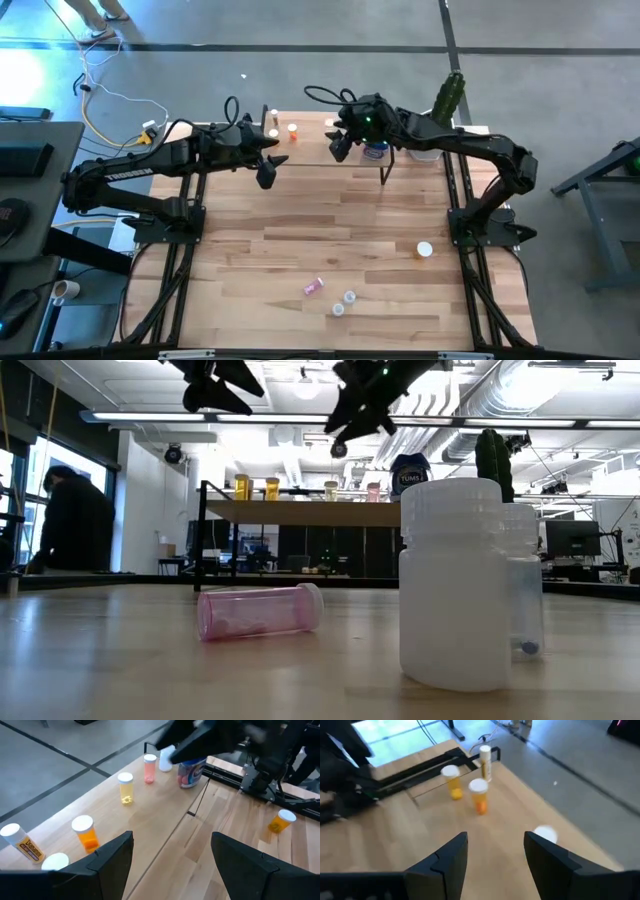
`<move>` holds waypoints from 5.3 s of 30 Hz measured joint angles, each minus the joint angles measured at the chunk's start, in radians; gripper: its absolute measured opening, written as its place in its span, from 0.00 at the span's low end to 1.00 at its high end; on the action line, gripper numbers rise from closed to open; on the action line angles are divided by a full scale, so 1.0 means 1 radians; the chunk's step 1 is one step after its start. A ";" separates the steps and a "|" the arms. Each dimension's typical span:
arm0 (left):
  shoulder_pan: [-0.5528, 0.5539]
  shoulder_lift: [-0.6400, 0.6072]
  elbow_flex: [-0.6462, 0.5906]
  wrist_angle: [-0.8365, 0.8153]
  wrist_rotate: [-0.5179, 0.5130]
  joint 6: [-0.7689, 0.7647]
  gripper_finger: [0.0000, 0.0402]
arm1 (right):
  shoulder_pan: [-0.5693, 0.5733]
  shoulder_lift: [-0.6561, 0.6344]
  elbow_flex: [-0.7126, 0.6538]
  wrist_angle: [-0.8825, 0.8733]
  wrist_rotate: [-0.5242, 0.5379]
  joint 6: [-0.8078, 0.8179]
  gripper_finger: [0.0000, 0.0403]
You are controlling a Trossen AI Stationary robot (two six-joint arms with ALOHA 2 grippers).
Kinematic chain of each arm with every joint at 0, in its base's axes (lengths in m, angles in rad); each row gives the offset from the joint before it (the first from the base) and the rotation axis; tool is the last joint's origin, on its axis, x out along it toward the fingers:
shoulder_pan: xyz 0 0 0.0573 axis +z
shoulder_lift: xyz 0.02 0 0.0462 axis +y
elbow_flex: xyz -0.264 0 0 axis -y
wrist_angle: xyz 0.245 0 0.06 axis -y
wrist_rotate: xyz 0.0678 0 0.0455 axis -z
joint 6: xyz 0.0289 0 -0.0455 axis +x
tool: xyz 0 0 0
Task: Pick and place medicine bottles onto shelf by color
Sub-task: Put the orange bottle on the shelf
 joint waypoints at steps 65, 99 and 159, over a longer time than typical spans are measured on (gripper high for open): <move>-0.002 0.000 0.000 -0.031 0.176 0.170 0.63 | 0.563 -0.463 -0.412 -1.010 -0.029 1.113 0.46; -0.002 0.000 0.000 -0.033 0.116 -0.081 0.63 | 0.725 -0.565 -0.677 -0.734 -0.155 1.014 0.62; -0.002 0.000 0.000 -0.033 0.095 -0.106 0.63 | 0.673 -0.200 -0.531 -0.652 -0.270 0.896 0.46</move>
